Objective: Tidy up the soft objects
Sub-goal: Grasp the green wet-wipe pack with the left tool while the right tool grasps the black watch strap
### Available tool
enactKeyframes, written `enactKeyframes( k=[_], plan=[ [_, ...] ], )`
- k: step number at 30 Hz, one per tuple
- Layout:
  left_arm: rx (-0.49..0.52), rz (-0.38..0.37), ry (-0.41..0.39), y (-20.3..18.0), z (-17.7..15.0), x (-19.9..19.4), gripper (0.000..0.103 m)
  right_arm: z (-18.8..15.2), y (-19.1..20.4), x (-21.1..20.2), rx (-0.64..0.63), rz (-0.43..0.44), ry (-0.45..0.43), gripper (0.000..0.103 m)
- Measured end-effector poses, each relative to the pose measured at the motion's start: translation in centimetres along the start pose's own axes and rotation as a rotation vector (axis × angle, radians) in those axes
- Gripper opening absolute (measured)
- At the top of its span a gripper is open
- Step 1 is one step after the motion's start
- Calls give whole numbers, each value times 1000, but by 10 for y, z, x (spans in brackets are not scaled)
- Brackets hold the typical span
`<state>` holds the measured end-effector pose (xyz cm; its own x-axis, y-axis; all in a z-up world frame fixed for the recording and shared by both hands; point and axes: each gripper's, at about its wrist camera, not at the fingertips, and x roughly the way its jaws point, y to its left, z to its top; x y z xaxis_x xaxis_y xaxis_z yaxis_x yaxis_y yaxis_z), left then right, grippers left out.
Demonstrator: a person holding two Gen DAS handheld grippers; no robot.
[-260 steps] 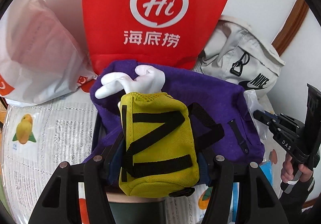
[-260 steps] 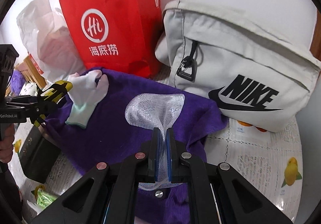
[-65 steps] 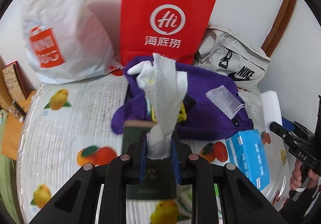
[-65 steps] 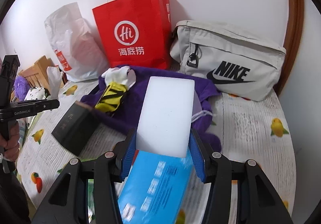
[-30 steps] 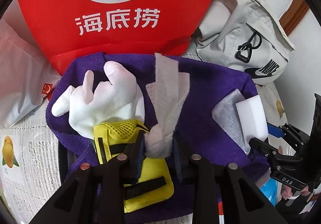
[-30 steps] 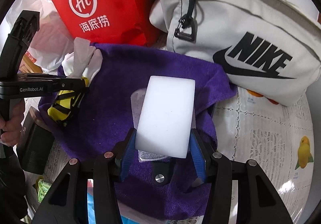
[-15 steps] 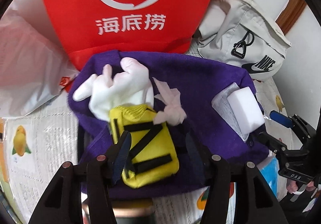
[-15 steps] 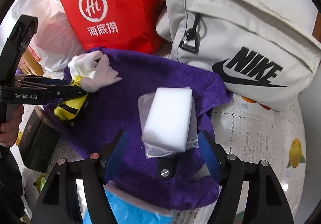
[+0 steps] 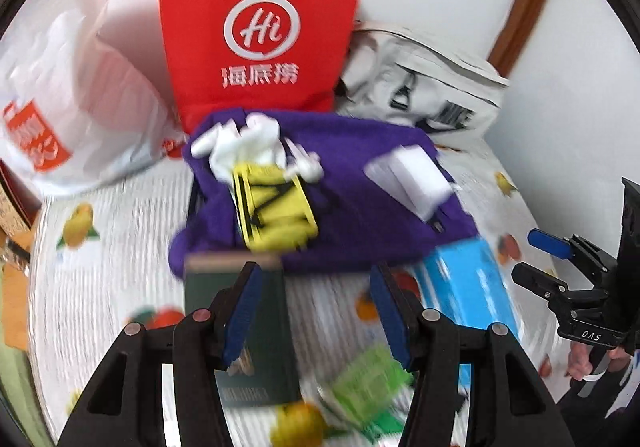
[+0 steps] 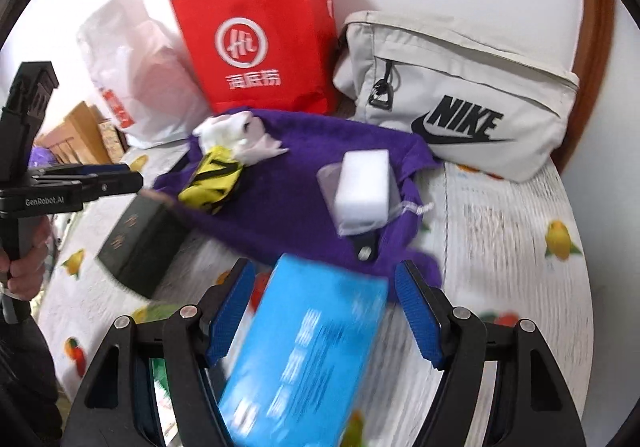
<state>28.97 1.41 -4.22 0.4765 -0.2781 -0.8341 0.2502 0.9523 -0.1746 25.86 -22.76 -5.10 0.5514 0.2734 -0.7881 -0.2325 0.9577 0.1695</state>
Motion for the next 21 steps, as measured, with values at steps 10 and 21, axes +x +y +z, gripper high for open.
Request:
enactKeyframes(
  k=[10,21],
  plan=[
    [-24,-30,36,-22,-92,-13,68,-89,40,-46,-37,60,-11,72],
    [-73,57,110,-28,-125,38,69,-145,52,-9,-116,83,75,70]
  ],
)
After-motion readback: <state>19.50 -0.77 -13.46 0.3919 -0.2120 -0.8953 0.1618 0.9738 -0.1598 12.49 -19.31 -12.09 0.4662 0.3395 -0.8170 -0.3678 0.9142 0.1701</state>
